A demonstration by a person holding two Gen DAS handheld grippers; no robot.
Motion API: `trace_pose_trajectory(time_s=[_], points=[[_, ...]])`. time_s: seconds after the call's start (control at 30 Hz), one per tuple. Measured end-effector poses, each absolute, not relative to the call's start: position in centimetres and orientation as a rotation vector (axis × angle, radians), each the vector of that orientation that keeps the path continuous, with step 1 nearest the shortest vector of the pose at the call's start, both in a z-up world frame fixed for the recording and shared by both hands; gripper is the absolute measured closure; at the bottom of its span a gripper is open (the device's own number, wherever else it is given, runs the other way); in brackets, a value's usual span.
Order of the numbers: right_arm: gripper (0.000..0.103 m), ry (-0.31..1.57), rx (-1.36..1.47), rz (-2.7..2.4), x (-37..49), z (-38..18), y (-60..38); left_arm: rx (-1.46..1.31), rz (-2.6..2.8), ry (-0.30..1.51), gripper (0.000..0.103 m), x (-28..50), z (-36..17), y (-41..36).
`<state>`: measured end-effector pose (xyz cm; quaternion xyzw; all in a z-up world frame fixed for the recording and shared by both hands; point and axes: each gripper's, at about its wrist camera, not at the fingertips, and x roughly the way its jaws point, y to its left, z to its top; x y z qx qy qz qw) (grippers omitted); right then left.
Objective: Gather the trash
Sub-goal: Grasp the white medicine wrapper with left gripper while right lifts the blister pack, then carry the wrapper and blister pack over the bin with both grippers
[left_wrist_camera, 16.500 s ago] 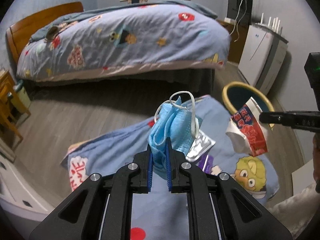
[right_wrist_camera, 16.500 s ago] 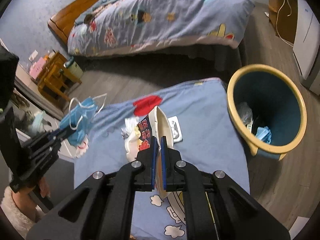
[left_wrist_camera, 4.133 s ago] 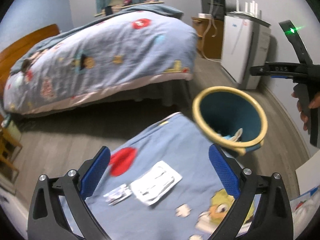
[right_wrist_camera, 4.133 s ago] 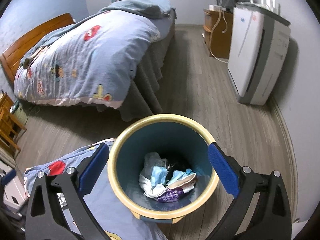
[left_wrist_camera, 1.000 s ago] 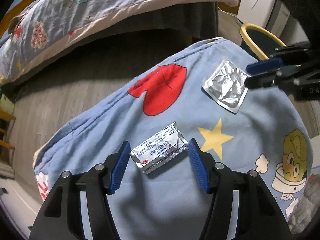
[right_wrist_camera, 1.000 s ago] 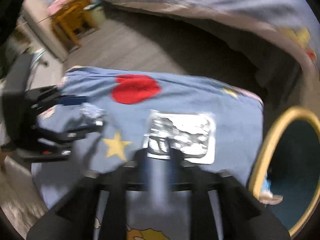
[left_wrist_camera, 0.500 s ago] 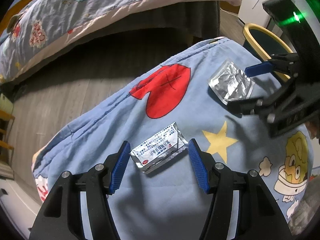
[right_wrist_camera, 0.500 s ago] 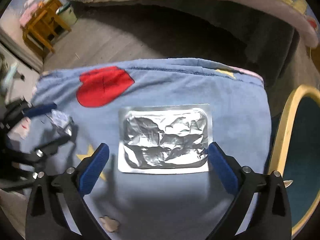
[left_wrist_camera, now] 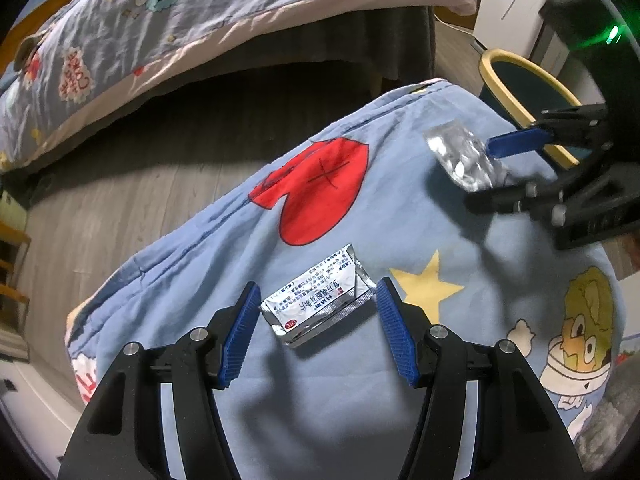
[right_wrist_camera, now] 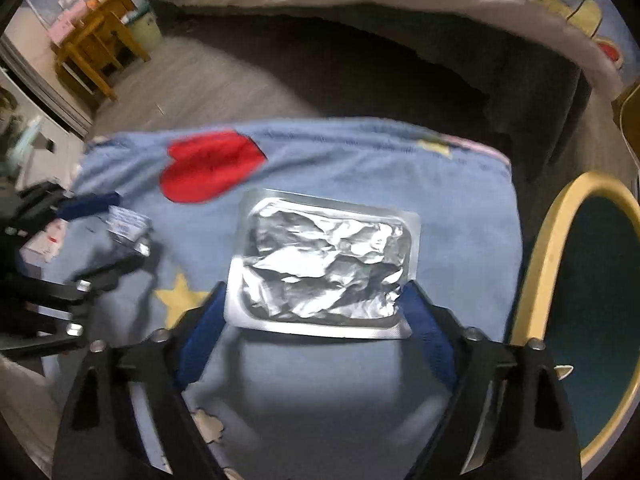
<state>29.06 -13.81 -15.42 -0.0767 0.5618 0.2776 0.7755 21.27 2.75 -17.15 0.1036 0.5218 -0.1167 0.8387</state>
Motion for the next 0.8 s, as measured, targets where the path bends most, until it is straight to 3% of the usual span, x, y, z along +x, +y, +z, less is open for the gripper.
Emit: trace_pose_trajectory(time_s=[0.03,0.2,0.23,0.33,0.8], points=[[0.047,1.218,-0.162,0.602,29.0,-15.1,-14.1,0.218,-0.249,1.102,0.042,21.2,-17.0,2.6],[0.056,1.192,-0.144,0.618,28.4,-14.0,-14.8,0.241,-0.248,1.091,0.042,20.7,-16.6,1.7],[0.070,1.166,-0.139,0.629,28.2,-13.4,-14.9,0.238,-0.247,1.088,0.042,20.6,-16.4,1.7],[0.089,1.088,-0.159,0.583,28.2,-10.8,-15.8,0.224,-0.245,1.079,0.042,20.3,-15.9,2.0],[0.093,1.117,0.021,0.421,31.4,-11.8,-21.5,0.219,-0.247,1.084,0.042,20.5,-16.0,2.1]])
